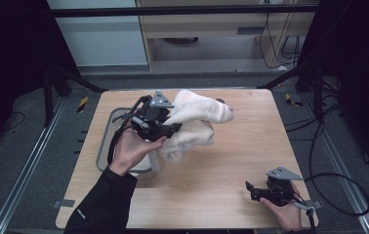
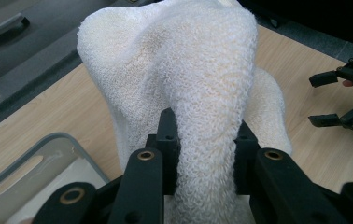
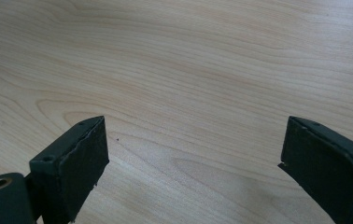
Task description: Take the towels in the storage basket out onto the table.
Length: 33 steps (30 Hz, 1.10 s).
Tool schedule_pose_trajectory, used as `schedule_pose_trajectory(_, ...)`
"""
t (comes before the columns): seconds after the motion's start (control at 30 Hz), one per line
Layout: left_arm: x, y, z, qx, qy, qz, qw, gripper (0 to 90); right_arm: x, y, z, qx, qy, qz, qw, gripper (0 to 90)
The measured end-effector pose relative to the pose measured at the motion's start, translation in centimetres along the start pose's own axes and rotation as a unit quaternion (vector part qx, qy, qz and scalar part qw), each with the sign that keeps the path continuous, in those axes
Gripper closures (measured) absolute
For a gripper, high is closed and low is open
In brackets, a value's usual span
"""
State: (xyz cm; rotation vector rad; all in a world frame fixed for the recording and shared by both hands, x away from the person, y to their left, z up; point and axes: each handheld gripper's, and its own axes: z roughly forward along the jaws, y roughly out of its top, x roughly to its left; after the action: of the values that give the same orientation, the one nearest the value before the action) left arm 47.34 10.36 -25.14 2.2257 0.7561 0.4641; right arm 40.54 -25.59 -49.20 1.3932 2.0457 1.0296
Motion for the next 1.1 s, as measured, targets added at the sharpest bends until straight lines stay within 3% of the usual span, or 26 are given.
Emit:
schedule_pose_trajectory(0.23,-1.0,0.5,1.5,0.007,-0.013,0.012,0.9998,71.6,0.1,0.0,0.0,0.002,0.002,-0.001,1.0000,7.4)
schedule_pose_trajectory(1.1,-2.5,1.1,7.5,0.031,-0.041,0.016,0.9985,71.6,0.1,0.0,0.0,0.001,0.004,-0.004,1.0000,7.6)
